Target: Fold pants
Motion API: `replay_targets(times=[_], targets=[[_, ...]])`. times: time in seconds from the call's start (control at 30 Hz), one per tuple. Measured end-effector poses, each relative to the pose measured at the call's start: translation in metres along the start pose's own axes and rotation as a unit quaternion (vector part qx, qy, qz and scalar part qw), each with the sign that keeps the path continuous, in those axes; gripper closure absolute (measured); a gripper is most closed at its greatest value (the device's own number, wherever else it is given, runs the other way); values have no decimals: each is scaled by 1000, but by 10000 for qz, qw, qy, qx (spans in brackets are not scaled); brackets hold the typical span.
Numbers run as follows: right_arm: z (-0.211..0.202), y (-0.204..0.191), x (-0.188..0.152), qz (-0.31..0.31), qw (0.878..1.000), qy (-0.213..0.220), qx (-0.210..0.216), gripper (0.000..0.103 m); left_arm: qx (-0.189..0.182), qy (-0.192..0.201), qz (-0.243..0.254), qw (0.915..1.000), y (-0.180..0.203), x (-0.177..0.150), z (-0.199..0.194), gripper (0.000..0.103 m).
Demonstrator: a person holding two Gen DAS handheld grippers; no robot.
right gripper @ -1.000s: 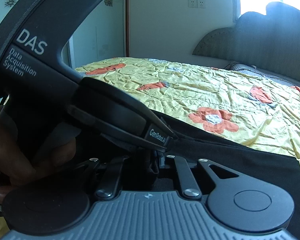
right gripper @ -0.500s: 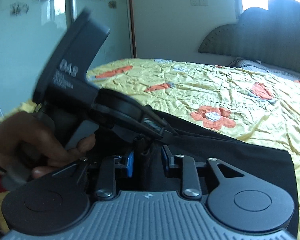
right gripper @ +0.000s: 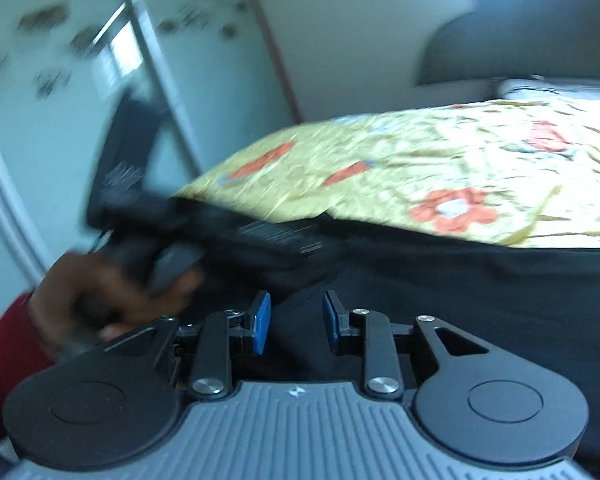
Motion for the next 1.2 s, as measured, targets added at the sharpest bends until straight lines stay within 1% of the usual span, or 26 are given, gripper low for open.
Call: replay_targets(times=[0.03, 0.1, 0.2, 0.27, 0.3, 0.37, 0.43, 0.5, 0.57, 0.63, 0.7, 0.77, 0.8, 0.83, 0.87, 0.9, 0.93, 1.0, 1.03, 1.1, 1.13, 1.2], targets=[[1, 7, 0, 57, 9999, -14, -112, 75, -11, -32, -49, 10000, -4, -3, -5, 65], [9, 12, -6, 62, 9994, -191, -293, 75, -14, -57, -55, 10000, -9, -12, -15, 65], [20, 6, -18, -217, 9980, -477, -348, 75, 64, -142, 250, 9996, -9, -30, -29, 63], [17, -2, -21, -578, 9959, -384, -574, 75, 153, -83, 443, 9989, -10, -39, -41, 60], [14, -6, -19, -721, 9946, -305, -682, 75, 186, -61, 444, 9988, -12, -43, -48, 59], [5, -16, -18, -1008, 9923, -122, -713, 75, 239, 11, 249, 9994, -21, -50, -62, 59], [6, -26, -15, -1250, 9906, -22, -557, 75, 263, 118, -31, 9996, -31, -56, -75, 59], [8, -38, -18, -1473, 9887, 14, -275, 75, 347, 226, -241, 9989, -37, -63, -90, 59], [17, -57, -20, -1630, 9866, 5, -29, 75, 505, 333, -397, 9974, -44, -71, -107, 57], [26, -80, -21, -1729, 9846, -76, 254, 75, 750, 436, -622, 9943, -58, -78, -127, 55], [25, -105, -23, -1943, 9796, -84, 502, 75, 998, 603, -988, 9882, -79, -85, -150, 53], [31, -133, -25, -2279, 9711, -29, 709, 75, 1114, 806, -1495, 9792, -104, -93, -173, 53], [32, -146, -27, -2460, 9661, 17, 788, 75, 1105, 928, -1793, 9731, -116, -96, -185, 53], [33, -159, -30, -2646, 9606, 65, 847, 75, 988, 1048, -2096, 9671, -126, -100, -194, 53], [36, -171, -32, -2817, 9552, 116, 898, 75, 911, 1136, -2404, 9597, -137, -103, -203, 53], [39, -182, -34, -2963, 9501, 162, 960, 75, 915, 1228, -2661, 9517, -147, -105, -211, 53], [41, -193, -36, -3088, 9454, 184, 1028, 75, 947, 1320, -2790, 9465, -154, -107, -218, 53], [45, -212, -40, -3296, 9369, 232, 1142, 75, 985, 1447, -2955, 9392, -165, -109, -229, 53], [46, -220, -43, -3394, 9327, 251, 1190, 75, 886, 1489, -3052, 9364, -168, -110, -232, 53], [52, -232, -49, -3593, 9254, 285, 1169, 75, 446, 1524, -3348, 9288, -173, -112, -232, 53], [57, -237, -52, -3708, 9218, 290, 1090, 75, 222, 1526, -3519, 9232, -174, -113, -230, 52], [61, -242, -59, -3918, 9148, 341, 922, 75, -104, 1500, -3814, 9121, -174, -118, -224, 52]])
Point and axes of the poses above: each gripper's, at about its wrist camera, not at the fingertips, and z roughly the way its jaws point, y to its right, x to its top, the point moved 8 cm from there along z, roughly the way its jaws point, and after that the axes turned 11 degrees about -x, right-handed, at the moved point
